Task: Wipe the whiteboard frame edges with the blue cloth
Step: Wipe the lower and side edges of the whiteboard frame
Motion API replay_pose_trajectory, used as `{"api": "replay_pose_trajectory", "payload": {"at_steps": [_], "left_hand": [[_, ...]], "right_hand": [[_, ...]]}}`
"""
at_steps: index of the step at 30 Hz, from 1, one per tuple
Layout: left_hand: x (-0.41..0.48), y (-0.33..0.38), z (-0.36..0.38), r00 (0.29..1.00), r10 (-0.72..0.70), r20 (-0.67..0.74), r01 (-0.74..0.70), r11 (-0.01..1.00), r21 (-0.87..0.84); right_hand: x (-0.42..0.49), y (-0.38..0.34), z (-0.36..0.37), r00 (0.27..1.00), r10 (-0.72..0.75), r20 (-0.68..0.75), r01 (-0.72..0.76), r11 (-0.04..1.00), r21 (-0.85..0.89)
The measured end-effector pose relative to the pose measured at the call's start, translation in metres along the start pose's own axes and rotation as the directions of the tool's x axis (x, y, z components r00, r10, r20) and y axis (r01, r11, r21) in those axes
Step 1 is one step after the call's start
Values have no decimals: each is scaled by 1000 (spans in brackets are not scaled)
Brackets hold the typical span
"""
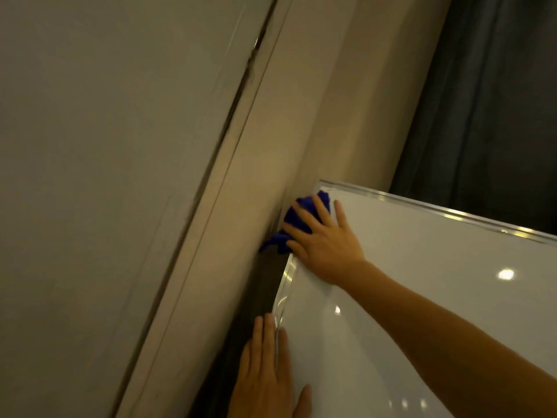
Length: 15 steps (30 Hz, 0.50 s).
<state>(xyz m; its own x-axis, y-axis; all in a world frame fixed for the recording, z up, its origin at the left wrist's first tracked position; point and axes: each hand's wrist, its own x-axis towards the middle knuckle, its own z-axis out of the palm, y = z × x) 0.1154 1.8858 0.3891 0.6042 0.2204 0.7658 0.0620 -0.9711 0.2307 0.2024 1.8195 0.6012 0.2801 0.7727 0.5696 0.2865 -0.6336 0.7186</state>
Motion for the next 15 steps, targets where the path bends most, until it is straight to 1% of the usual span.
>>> {"api": "replay_pose_trajectory", "payload": {"at_steps": [1, 2, 3, 4, 5, 6, 7, 8, 9, 11, 12, 13, 14, 15], "left_hand": [[5, 0, 3, 999, -3, -33, 3, 1000, 2], [10, 3, 3, 999, -14, -37, 14, 1000, -9], [13, 8, 4, 999, -27, -19, 27, 999, -20], [15, 11, 8, 999, -32, 18, 33, 999, -30], [19, 15, 11, 998, -34, 58, 37, 998, -54], [24, 18, 12, 995, -29, 95, 37, 996, -79], [31, 18, 14, 996, -21, 85, 30, 995, -100], [38, 18, 16, 999, -15, 48, 20, 993, -112], [46, 17, 19, 999, -6, 40, 11, 993, -117], [59, 17, 21, 997, -17, 81, 27, 992, -120], [67, 18, 21, 997, -35, 76, 45, 990, -134], [72, 18, 22, 996, -44, 72, 54, 987, -150], [78, 19, 24, 996, -52, 76, 64, 984, -167], [83, 20, 26, 994, -65, 85, 80, 980, -182]], "right_hand": [[11, 10, -4, 995, 101, 17, -101, 995, 18], [18, 12, -3, 987, 158, 10, -158, 986, 57], [19, 7, 0, 991, 134, -7, -133, 987, 94], [16, -3, 5, 1000, 18, -21, -15, 993, 116], [8, -12, 15, 988, -151, -34, 154, 982, 111], [-2, -19, 21, 956, -293, -34, 295, 950, 101], [-5, -15, 23, 934, -355, -41, 357, 933, 47], [2, -3, 23, 938, -342, -48, 342, 940, -8], [14, 14, 25, 961, -265, -83, 262, 964, -44], [35, 44, 26, 994, -39, -100, 38, 999, -6], [39, 50, 30, 996, 31, -89, -28, 999, 30], [38, 47, 36, 995, 34, -91, -28, 997, 67], [34, 38, 44, 995, -32, -93, 41, 994, 98], [26, 26, 54, 986, -148, -78, 156, 982, 109]]}}
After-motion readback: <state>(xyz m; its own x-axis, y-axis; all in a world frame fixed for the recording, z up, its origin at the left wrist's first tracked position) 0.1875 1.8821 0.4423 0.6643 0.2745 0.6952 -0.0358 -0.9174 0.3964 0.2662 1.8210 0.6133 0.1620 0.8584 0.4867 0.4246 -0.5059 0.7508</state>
